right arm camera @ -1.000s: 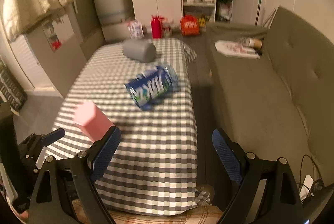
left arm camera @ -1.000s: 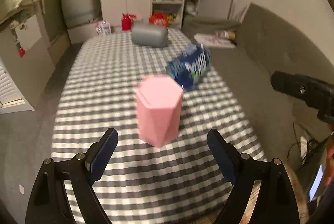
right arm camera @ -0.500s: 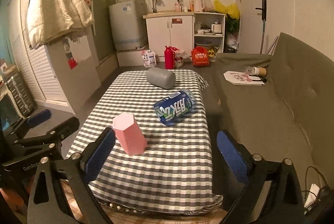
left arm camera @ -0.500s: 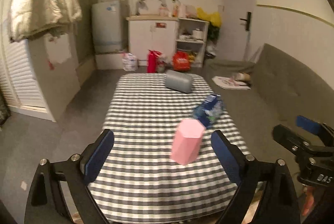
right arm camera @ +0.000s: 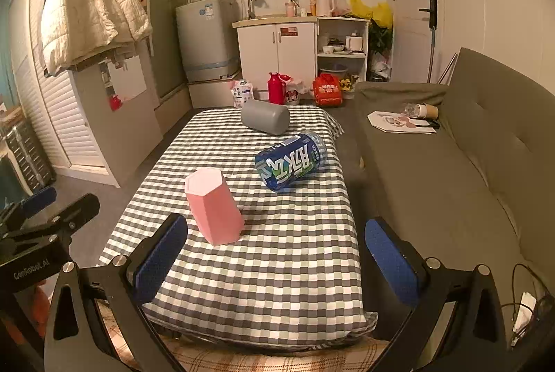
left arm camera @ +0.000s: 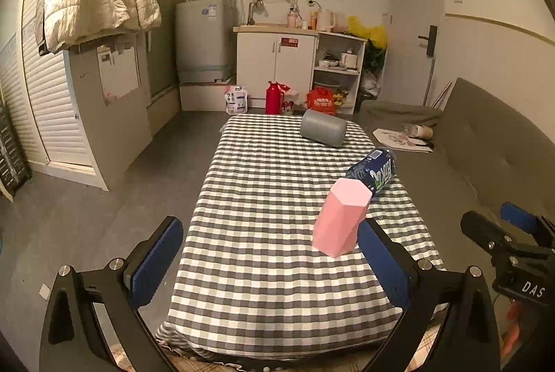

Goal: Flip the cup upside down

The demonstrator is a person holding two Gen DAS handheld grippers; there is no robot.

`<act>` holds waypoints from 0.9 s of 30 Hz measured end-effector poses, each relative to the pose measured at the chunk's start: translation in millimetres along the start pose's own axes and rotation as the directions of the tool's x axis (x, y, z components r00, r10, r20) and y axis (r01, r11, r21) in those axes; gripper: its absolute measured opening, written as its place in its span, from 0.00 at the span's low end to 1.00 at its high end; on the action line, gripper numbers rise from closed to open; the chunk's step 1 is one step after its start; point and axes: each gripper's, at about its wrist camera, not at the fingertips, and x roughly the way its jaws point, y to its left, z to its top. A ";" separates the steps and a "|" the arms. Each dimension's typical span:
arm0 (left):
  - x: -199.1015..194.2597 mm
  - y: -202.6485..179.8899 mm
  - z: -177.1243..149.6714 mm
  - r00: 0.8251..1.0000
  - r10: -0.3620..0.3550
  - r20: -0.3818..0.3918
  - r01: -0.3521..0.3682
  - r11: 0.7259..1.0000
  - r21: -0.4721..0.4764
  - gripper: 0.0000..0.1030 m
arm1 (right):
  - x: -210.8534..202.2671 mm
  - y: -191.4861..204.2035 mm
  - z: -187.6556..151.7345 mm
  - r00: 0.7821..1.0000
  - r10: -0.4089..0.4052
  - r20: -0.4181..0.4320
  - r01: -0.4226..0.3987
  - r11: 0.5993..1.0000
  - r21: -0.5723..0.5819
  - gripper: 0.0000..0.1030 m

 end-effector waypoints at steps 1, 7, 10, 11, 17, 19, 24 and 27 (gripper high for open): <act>0.2 -0.5 -1.0 1.000 0.004 -0.002 -0.004 1.000 0.006 1.00 | 0.8 0.1 -0.3 1.000 0.001 -0.004 -0.001 1.000 -0.001 1.00; 0.1 -3.0 -4.8 1.000 -0.005 -0.009 0.005 1.000 0.013 1.00 | 2.8 3.4 -2.4 1.000 0.002 -0.010 -0.002 1.000 -0.011 1.00; 0.7 -1.3 -5.1 1.000 -0.010 -0.015 0.010 1.000 0.004 1.00 | 4.0 4.0 -3.6 1.000 0.001 -0.014 -0.001 1.000 -0.013 1.00; 0.5 -1.0 -5.1 1.000 -0.012 -0.014 0.012 1.000 0.001 1.00 | 4.3 3.6 -3.9 1.000 0.000 -0.015 -0.001 1.000 -0.014 1.00; 0.8 -1.2 -5.3 0.999 -0.026 -0.025 0.026 1.000 0.004 1.00 | 5.0 4.2 -4.4 1.000 -0.002 -0.013 0.002 1.000 -0.010 1.00; 1.3 -2.2 -4.9 0.999 -0.040 -0.033 0.040 0.999 0.007 1.00 | 4.9 4.1 -4.6 1.000 -0.003 -0.013 0.002 1.000 -0.011 1.00; 1.2 -3.6 -5.4 0.998 -0.044 -0.038 0.044 0.999 0.010 1.00 | 5.5 3.3 -3.8 1.000 -0.002 -0.009 0.002 1.000 -0.014 1.00; 0.8 -3.7 -5.4 0.998 -0.043 -0.038 0.043 0.999 0.010 1.00 | 6.0 3.5 -4.3 1.000 0.000 -0.010 0.000 1.000 -0.016 1.00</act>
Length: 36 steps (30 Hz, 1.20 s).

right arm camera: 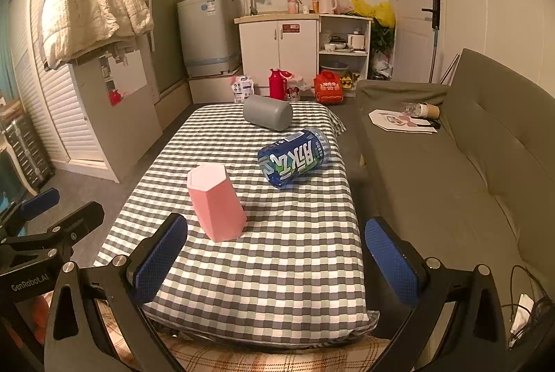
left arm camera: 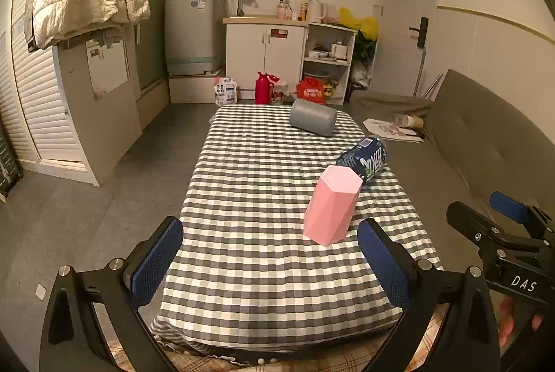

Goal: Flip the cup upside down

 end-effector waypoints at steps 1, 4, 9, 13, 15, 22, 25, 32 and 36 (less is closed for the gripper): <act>-0.5 0.1 -0.3 1.000 -0.001 -0.001 0.001 1.000 -0.002 1.00 | -0.1 0.4 0.1 1.000 0.000 0.001 0.000 1.000 -0.001 1.00; -0.5 0.6 -0.3 1.000 -0.007 -0.007 0.007 1.000 -0.006 1.00 | 0.1 1.7 0.5 1.000 0.002 -0.001 -0.002 1.000 -0.005 1.00; -0.5 2.9 0.0 1.000 0.007 -0.001 -0.007 1.000 -0.010 1.00 | -0.5 4.4 0.3 1.000 -0.004 0.001 0.004 1.000 -0.015 1.00; -0.1 4.1 -0.2 1.000 0.006 -0.003 -0.006 1.000 -0.008 1.00 | 1.2 6.4 0.6 1.000 -0.004 -0.008 0.003 1.000 -0.020 1.00; -0.2 4.1 0.4 1.000 0.010 -0.001 -0.010 1.000 -0.005 1.00 | 1.5 7.4 0.2 1.000 -0.005 -0.008 0.005 1.000 -0.022 1.00; 0.3 4.4 0.1 1.000 0.010 -0.003 -0.010 1.000 -0.006 1.00 | 2.7 8.1 0.2 1.000 -0.004 -0.013 0.004 1.000 -0.024 1.00; 0.3 4.4 0.1 1.000 0.009 -0.002 -0.009 1.000 -0.006 1.00 | 3.2 8.9 0.5 1.000 -0.004 -0.016 0.004 1.000 -0.025 1.00; 0.6 4.5 0.0 1.000 0.009 -0.005 -0.009 1.000 -0.006 1.00 | 3.6 9.0 0.9 1.000 -0.004 -0.019 0.003 1.000 -0.026 1.00; 0.4 4.8 -0.7 1.000 0.009 -0.004 -0.009 1.000 -0.006 1.00 | 3.8 9.7 -0.1 1.000 -0.003 -0.021 0.002 1.000 -0.027 1.00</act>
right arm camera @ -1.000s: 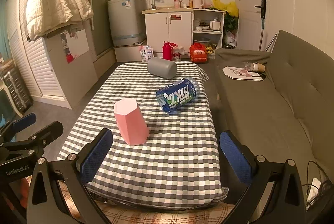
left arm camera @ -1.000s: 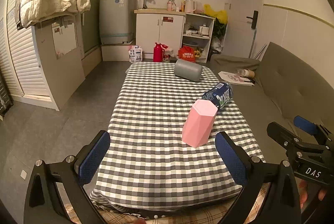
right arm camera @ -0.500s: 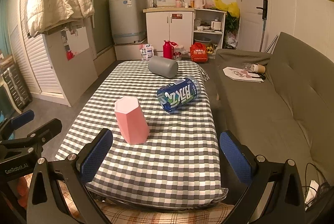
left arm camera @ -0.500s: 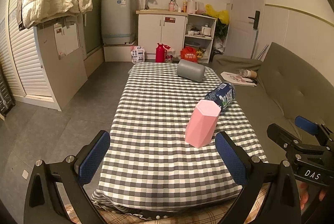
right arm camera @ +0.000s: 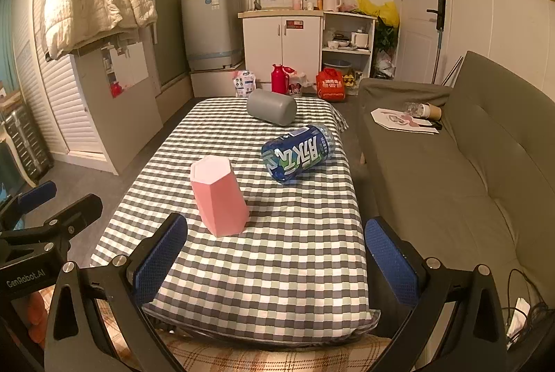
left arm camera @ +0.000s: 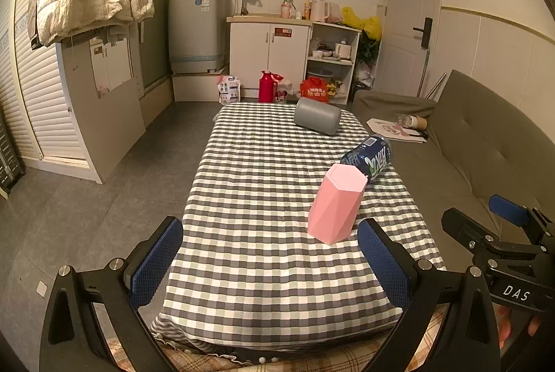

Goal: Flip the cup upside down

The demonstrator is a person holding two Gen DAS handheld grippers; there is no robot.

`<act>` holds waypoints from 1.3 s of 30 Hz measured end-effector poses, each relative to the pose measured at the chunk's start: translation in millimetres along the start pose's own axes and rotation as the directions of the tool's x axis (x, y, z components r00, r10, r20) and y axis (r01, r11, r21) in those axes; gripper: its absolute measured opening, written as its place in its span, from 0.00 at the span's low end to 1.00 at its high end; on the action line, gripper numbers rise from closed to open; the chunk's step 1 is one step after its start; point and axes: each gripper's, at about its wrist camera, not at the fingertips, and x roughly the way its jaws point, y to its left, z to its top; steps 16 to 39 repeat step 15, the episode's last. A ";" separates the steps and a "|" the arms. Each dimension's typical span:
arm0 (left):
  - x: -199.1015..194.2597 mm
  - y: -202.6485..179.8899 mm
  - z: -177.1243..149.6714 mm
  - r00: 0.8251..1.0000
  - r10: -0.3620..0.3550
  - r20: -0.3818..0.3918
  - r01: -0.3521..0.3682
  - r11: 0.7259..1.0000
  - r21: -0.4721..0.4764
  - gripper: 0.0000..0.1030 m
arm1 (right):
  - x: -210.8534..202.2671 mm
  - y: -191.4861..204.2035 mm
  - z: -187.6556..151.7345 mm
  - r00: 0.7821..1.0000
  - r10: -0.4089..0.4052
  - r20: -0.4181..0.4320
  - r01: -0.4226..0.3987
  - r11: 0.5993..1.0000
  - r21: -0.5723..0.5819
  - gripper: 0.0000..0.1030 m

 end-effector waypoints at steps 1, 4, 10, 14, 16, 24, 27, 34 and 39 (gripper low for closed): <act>0.4 0.1 0.3 1.000 0.001 0.000 -0.001 1.000 0.000 1.00 | 0.1 0.4 -0.4 1.000 0.001 -0.001 -0.001 1.000 0.000 1.00; 0.3 0.1 -0.1 1.000 0.000 -0.001 0.000 1.000 -0.003 1.00 | 0.2 0.2 -1.0 1.000 0.001 -0.002 -0.001 1.000 0.000 1.00; 0.1 -0.3 -0.3 1.000 0.003 -0.001 -0.003 1.000 -0.001 1.00 | 0.8 0.3 -1.8 1.000 0.000 -0.004 0.000 1.000 -0.001 1.00; 0.2 -2.6 -1.2 1.000 0.009 0.004 -0.009 1.000 0.011 1.00 | 0.8 0.3 -2.2 1.000 0.001 -0.004 -0.001 1.000 -0.001 1.00; 0.5 -3.9 -1.5 1.000 0.004 0.004 -0.004 1.000 0.014 1.00 | 0.9 0.3 -1.7 1.000 0.001 -0.005 -0.001 1.000 0.000 1.00; 0.5 -3.9 -1.5 1.000 0.004 0.004 -0.004 1.000 0.014 1.00 | 0.9 0.3 -1.7 1.000 0.001 -0.005 -0.001 1.000 0.000 1.00; 0.5 -3.9 -1.5 1.000 0.004 0.004 -0.004 1.000 0.014 1.00 | 0.9 0.3 -1.7 1.000 0.001 -0.005 -0.001 1.000 0.000 1.00; 0.5 -3.9 -1.5 1.000 0.004 0.004 -0.004 1.000 0.014 1.00 | 0.9 0.3 -1.7 1.000 0.001 -0.005 -0.001 1.000 0.000 1.00; 0.5 -3.9 -1.5 1.000 0.004 0.004 -0.004 1.000 0.014 1.00 | 0.9 0.3 -1.7 1.000 0.001 -0.005 -0.001 1.000 0.000 1.00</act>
